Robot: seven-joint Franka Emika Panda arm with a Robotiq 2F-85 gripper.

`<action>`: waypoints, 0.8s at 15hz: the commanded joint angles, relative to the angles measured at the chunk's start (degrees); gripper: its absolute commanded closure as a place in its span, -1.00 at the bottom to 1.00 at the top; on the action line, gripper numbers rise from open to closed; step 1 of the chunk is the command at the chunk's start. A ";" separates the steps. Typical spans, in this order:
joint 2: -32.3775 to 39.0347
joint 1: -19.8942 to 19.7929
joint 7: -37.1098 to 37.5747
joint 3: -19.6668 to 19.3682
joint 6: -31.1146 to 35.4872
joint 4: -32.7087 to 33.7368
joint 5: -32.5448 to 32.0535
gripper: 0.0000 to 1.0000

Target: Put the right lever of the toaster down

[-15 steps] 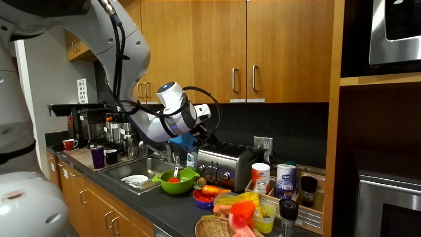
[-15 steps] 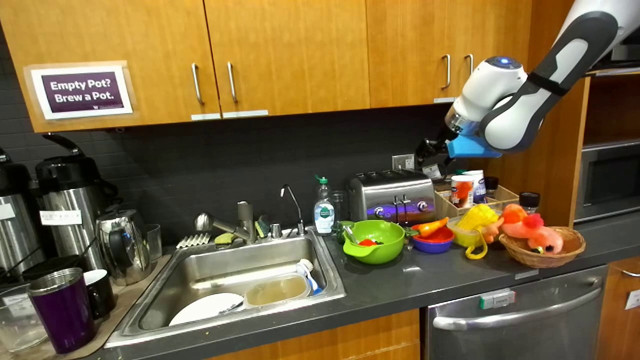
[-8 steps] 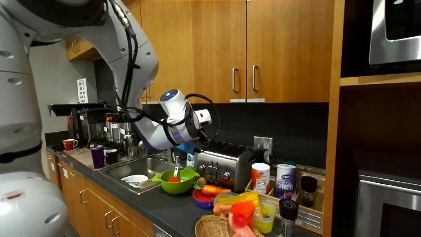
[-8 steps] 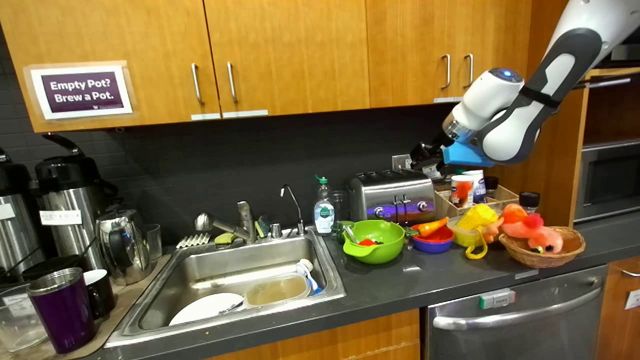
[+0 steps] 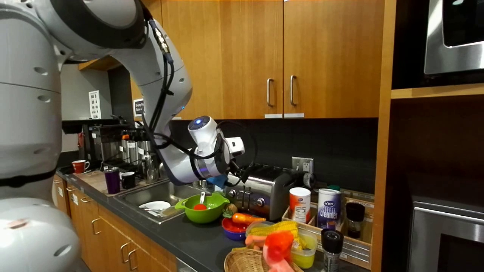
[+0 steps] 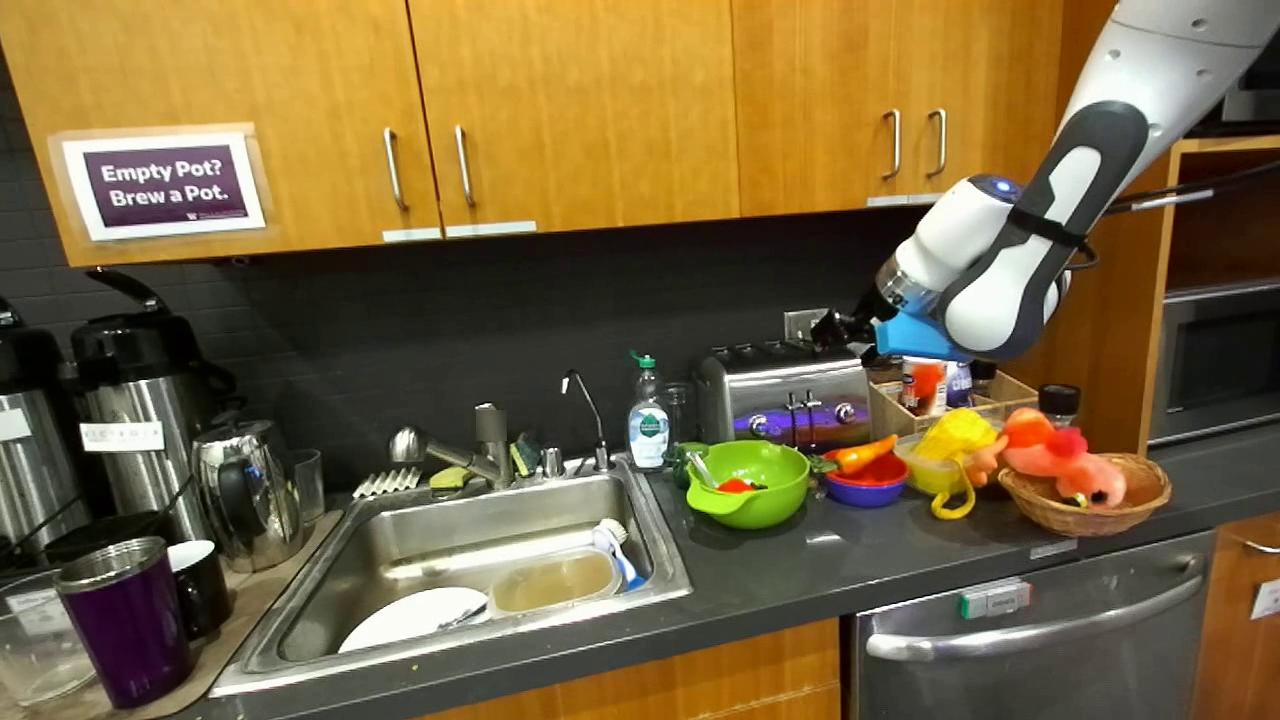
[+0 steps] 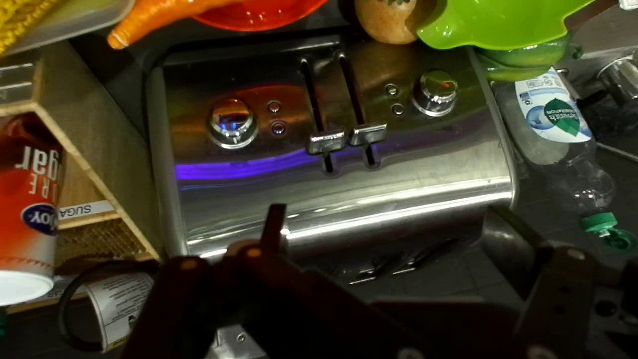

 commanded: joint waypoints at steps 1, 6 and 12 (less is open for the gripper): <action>1.86 0.16 -0.60 0.07 1.00 1.72 -0.07 -1.00; 2.51 0.07 -1.05 -0.48 1.17 3.90 0.27 -0.73; 2.71 0.22 -0.75 -1.04 1.06 5.15 0.60 0.27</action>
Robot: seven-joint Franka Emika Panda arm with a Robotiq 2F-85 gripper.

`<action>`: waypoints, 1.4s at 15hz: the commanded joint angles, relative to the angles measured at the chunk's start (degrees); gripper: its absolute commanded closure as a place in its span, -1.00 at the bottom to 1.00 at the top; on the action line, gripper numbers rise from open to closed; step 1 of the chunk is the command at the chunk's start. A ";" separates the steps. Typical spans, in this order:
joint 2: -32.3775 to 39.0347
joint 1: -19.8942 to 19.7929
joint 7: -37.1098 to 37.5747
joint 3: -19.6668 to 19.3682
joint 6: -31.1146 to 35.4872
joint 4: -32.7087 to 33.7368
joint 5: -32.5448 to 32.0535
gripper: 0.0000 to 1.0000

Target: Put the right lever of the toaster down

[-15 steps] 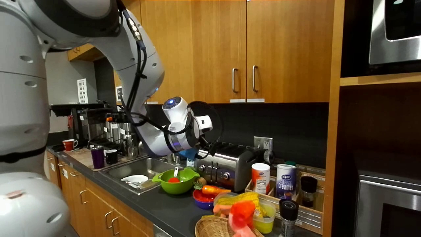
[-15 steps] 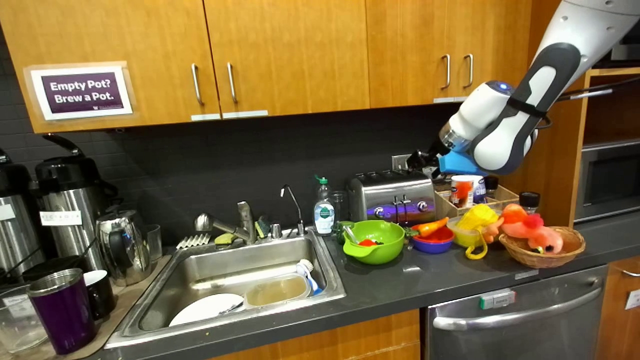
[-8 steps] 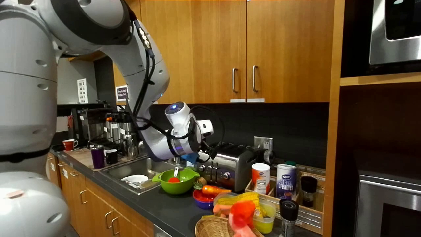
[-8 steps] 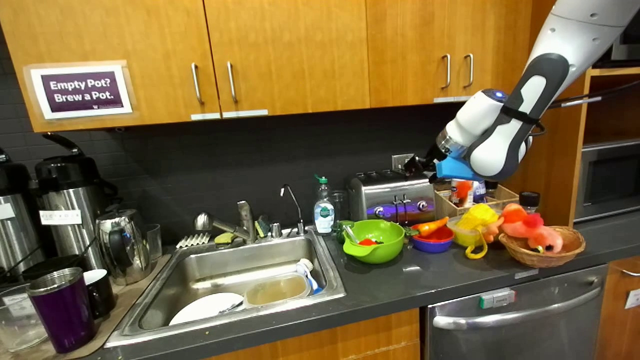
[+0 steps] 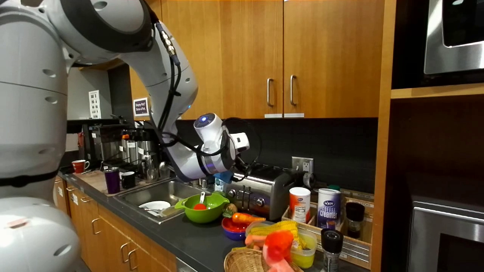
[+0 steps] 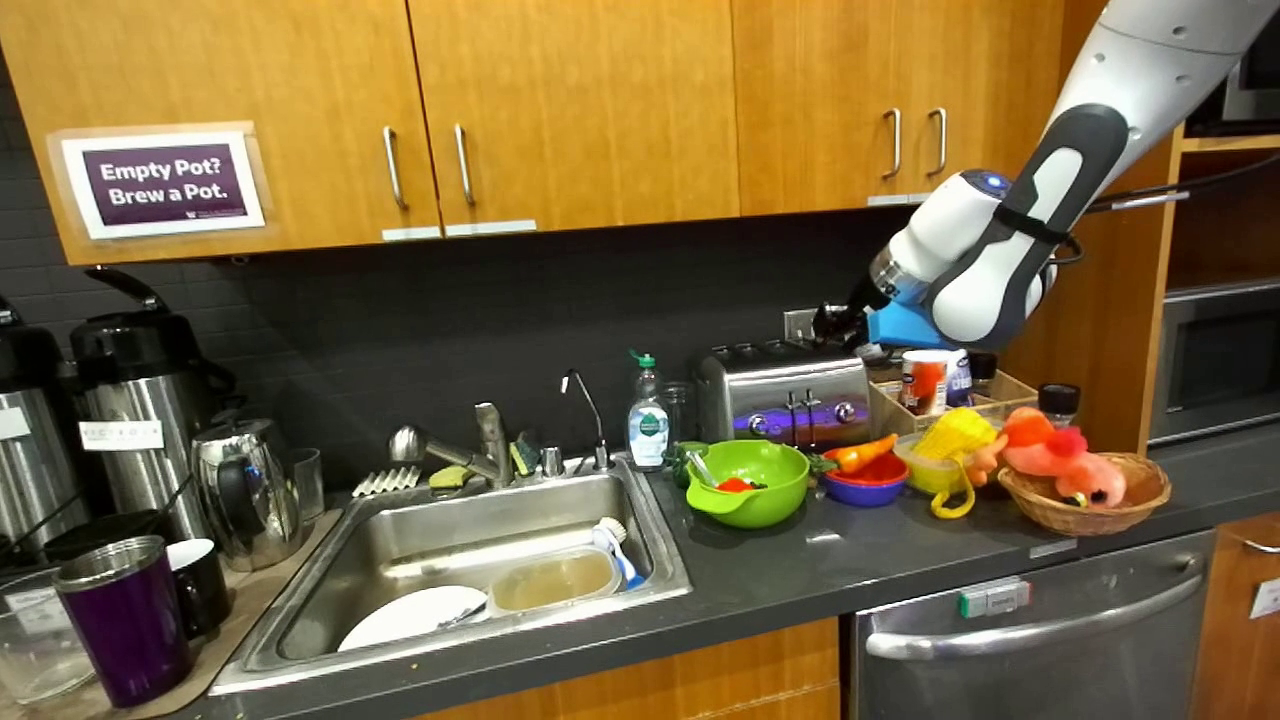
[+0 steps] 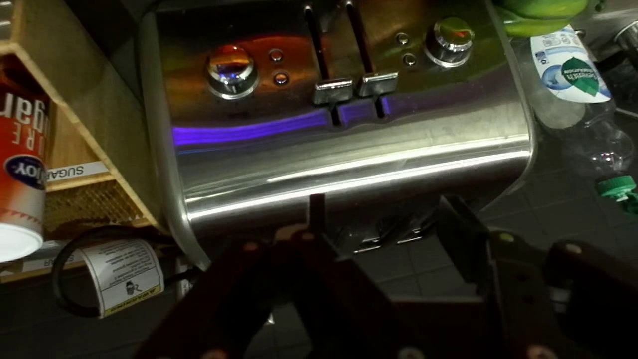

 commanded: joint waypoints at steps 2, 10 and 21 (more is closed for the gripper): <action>1.20 0.12 0.10 0.11 1.27 0.96 0.20 0.58; 2.95 -0.38 1.11 1.89 2.24 1.74 -0.29 1.00; 8.26 -2.77 3.43 2.95 2.93 5.56 -0.97 1.00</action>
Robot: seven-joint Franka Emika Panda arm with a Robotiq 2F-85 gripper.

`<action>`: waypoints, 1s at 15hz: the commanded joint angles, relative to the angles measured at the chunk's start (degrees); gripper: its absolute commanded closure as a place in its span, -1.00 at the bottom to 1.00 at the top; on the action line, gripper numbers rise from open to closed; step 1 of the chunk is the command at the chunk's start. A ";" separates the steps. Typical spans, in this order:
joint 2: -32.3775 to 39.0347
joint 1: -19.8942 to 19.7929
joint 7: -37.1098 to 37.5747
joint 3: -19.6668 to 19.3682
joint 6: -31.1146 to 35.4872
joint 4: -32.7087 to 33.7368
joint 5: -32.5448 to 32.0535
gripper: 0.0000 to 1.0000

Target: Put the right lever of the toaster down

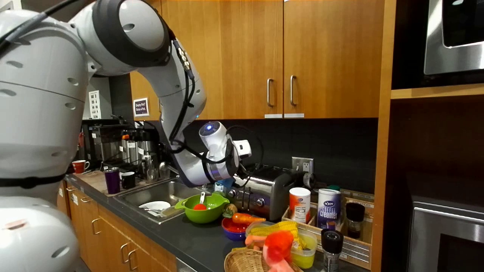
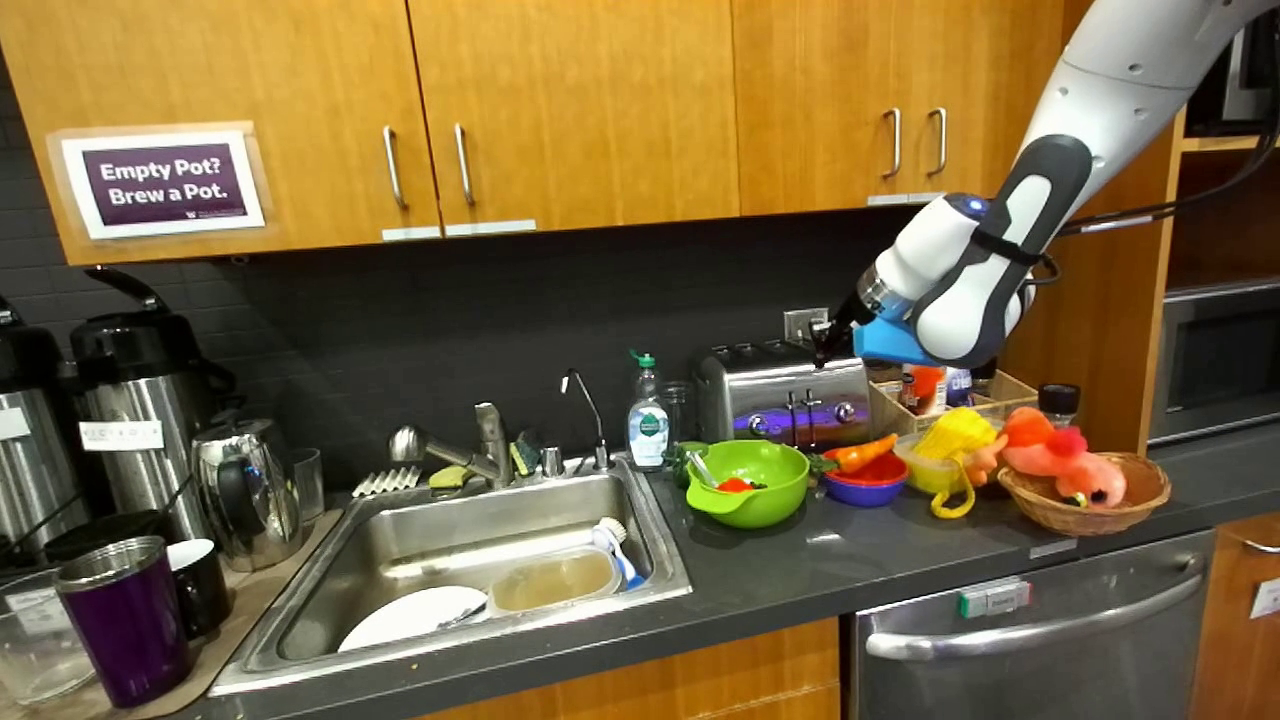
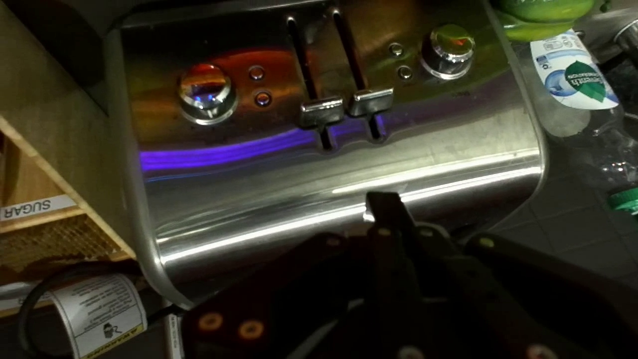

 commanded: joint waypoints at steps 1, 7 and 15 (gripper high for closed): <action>2.61 -2.02 1.80 1.50 1.10 1.86 -0.98 1.00; 4.59 -4.59 2.38 3.40 1.17 3.31 -1.48 1.00; 7.21 -7.98 2.69 7.40 0.30 5.57 -2.01 1.00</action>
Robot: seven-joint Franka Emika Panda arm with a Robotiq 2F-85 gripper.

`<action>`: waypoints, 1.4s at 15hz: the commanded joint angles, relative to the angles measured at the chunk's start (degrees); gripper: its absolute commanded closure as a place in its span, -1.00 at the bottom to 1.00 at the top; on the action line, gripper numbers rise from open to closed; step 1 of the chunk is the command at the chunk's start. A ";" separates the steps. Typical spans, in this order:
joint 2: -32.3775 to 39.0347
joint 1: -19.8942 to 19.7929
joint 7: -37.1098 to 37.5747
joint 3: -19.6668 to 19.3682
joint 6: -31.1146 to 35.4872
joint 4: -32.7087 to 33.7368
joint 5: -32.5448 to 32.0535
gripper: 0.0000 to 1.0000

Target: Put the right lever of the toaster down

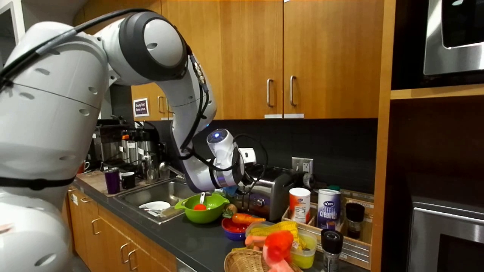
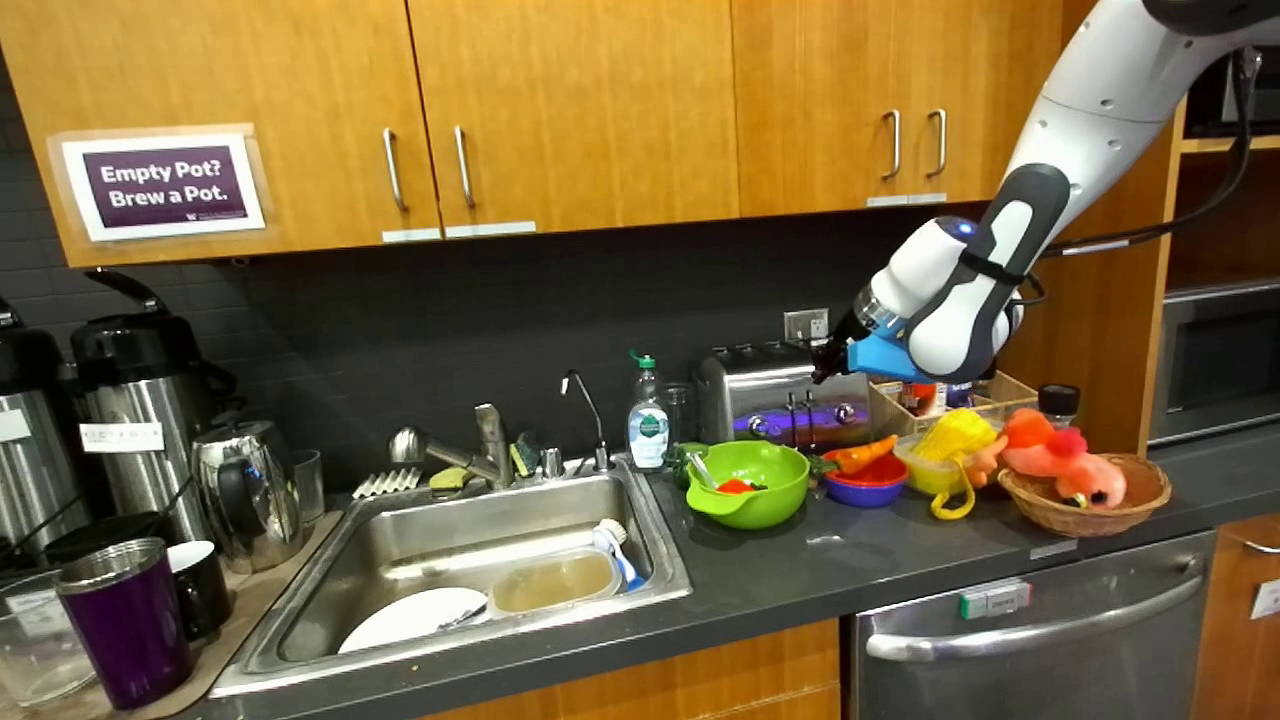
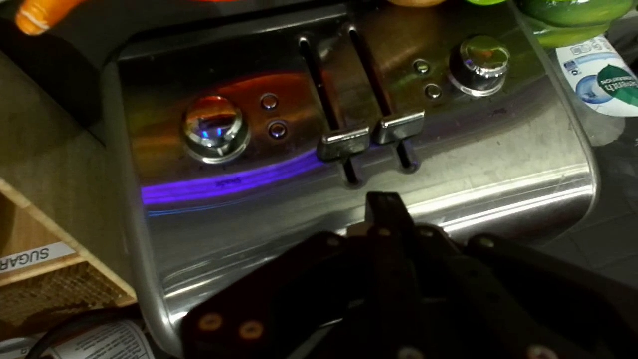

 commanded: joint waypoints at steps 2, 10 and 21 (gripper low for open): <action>2.05 -2.83 1.22 2.99 -0.07 1.98 -1.47 1.00; 3.78 -6.06 1.17 6.10 -0.91 2.23 -1.76 1.00; 4.46 -8.02 0.86 8.04 -1.14 2.81 -1.11 1.00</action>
